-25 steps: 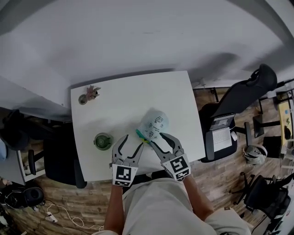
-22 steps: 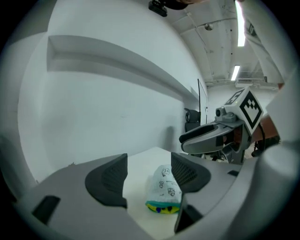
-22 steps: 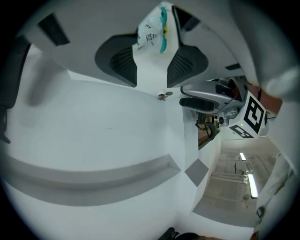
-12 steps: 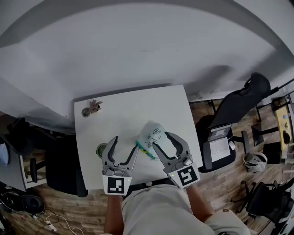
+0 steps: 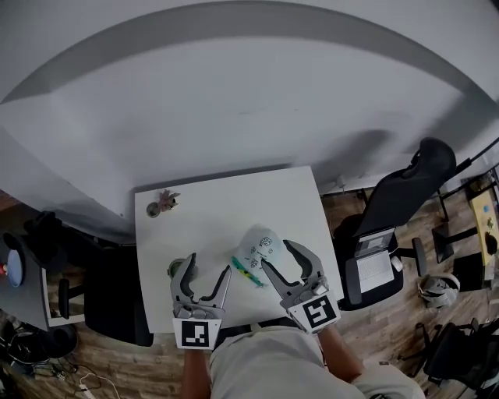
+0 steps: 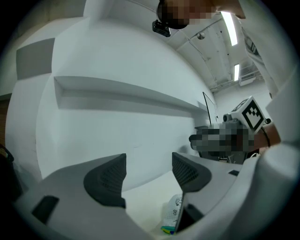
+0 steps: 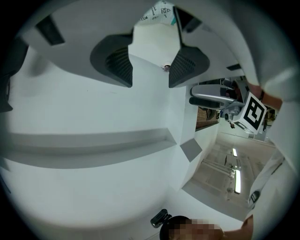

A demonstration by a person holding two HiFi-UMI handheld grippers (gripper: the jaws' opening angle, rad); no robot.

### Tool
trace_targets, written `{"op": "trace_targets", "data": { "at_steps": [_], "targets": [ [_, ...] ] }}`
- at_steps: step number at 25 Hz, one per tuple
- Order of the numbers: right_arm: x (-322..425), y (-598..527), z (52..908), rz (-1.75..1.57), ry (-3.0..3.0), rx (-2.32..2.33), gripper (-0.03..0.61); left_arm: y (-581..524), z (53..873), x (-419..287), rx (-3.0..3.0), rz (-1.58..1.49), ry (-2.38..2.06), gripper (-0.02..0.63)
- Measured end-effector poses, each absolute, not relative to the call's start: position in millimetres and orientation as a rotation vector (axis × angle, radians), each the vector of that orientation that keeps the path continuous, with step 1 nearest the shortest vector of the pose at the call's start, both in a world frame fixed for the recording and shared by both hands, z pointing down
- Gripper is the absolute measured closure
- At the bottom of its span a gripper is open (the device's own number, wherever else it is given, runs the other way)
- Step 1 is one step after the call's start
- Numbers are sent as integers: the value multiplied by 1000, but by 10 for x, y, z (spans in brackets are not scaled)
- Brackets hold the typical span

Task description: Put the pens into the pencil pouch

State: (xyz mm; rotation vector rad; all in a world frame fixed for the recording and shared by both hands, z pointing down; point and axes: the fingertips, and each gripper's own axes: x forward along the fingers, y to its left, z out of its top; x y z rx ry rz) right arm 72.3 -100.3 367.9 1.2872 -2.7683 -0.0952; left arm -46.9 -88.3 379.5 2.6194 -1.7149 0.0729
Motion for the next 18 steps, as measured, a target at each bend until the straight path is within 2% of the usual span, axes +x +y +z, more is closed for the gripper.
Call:
{"op": "trace_targets", "data": {
  "at_steps": [11,18],
  "targets": [
    [813,-1049,3571,-136,-2800,1248,348,-911,3689,-397,2613,101,-1763,280],
    [753,-1079,3528,-175,-2803,1245,298,-964,3628,-451,2634,71,-1760,247]
  ]
}}
